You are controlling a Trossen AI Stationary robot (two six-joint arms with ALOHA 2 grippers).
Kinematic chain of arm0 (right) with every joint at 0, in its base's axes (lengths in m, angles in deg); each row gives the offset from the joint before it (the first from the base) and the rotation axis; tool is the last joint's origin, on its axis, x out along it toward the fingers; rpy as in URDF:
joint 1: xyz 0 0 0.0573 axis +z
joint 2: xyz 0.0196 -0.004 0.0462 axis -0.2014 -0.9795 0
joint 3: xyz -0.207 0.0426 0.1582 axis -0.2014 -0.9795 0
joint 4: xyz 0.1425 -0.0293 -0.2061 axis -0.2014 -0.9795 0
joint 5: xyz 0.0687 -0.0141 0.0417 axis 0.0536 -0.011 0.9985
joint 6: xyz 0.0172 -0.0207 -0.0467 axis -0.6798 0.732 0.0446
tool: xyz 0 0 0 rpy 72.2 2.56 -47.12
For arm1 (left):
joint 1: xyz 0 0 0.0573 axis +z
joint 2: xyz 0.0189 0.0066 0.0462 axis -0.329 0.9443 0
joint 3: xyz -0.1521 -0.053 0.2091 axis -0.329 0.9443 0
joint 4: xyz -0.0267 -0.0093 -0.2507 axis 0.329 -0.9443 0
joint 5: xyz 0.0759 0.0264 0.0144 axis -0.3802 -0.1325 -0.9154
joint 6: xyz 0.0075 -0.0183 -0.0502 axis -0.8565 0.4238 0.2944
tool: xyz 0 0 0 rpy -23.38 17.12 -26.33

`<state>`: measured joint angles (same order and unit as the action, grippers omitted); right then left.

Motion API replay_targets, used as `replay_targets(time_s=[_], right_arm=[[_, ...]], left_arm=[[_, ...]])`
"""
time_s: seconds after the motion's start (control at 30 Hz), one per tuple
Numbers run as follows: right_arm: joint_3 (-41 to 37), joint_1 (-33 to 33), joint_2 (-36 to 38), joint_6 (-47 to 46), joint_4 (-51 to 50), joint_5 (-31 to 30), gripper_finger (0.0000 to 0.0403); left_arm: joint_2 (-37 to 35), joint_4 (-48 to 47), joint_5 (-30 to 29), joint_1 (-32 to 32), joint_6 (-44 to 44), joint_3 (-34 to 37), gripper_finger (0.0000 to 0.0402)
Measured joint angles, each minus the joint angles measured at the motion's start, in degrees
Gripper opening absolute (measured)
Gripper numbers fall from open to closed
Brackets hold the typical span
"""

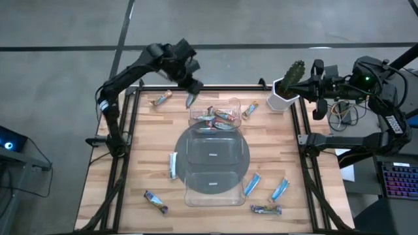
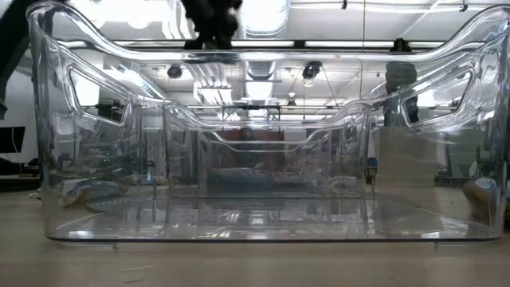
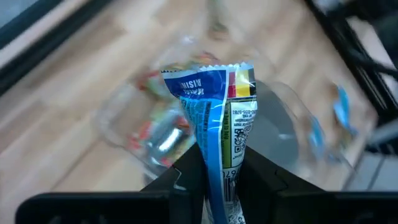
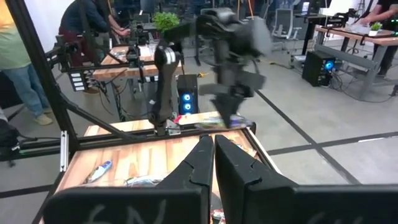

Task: Pick and place Granola Bars by type
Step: Put the blue granola bar into the middle transparent bin

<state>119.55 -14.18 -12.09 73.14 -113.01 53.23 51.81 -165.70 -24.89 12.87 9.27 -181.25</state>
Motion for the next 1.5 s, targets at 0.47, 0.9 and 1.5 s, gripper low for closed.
replay_targets(time_s=[0.47, 0.9, 1.5], right_arm=[[0.02, 0.02, -0.50, -0.51, 0.00, -0.41, 0.0008], [0.02, 0.00, -0.83, -1.77, -0.09, -0.41, 0.0008], [0.02, 0.02, -0.85, -1.95, -0.13, -0.41, 0.0008]], left_arm=[[-7.78, 15.60, -3.87, -20.03, 0.61, 11.14, 0.0060], [-9.21, 25.49, -11.41, -25.99, 1.15, 19.73, 0.0060], [-10.17, 24.21, -7.33, -27.20, -7.16, 22.10, 0.0035]])
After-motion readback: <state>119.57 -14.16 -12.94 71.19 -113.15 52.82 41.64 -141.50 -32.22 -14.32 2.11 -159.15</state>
